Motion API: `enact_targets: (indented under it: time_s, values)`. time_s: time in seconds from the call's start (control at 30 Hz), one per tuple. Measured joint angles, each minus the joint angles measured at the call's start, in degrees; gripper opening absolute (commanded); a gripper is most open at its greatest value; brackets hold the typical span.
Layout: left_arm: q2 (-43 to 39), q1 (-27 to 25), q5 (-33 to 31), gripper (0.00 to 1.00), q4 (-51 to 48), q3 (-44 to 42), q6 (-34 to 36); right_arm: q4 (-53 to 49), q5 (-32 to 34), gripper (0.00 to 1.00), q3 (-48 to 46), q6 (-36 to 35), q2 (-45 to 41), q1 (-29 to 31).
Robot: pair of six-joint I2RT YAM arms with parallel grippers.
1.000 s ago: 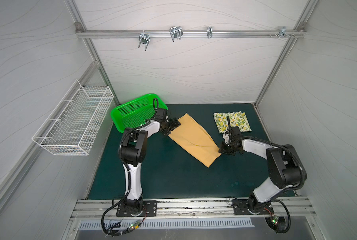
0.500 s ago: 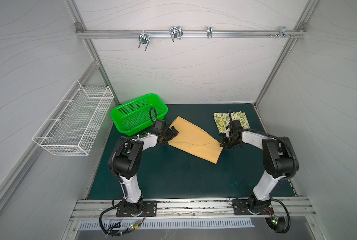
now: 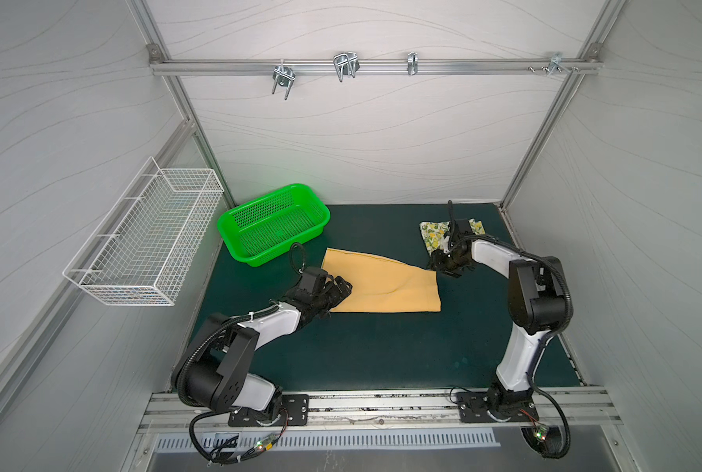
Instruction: Fold and stack the skirts
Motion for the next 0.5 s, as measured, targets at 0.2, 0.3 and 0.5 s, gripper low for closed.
enact_targets:
  time_s: [0.2, 0.3, 0.5]
  values:
    - [-4.0, 0.04, 0.9, 0.99, -4.31, 3.06, 0.74, -0.48, -2.05, 0.99, -4.68, 0.74, -12.41, 1.44]
    - [-4.17, 0.04, 1.33, 0.99, -5.79, 6.62, 2.05, -0.11, -2.62, 0.99, -9.38, 1.49, -20.63, 4.96]
    - [-3.17, 0.04, 1.6, 0.99, -5.77, 8.79, 4.59, 1.84, -4.66, 0.99, -22.08, 4.59, -29.9, 12.87]
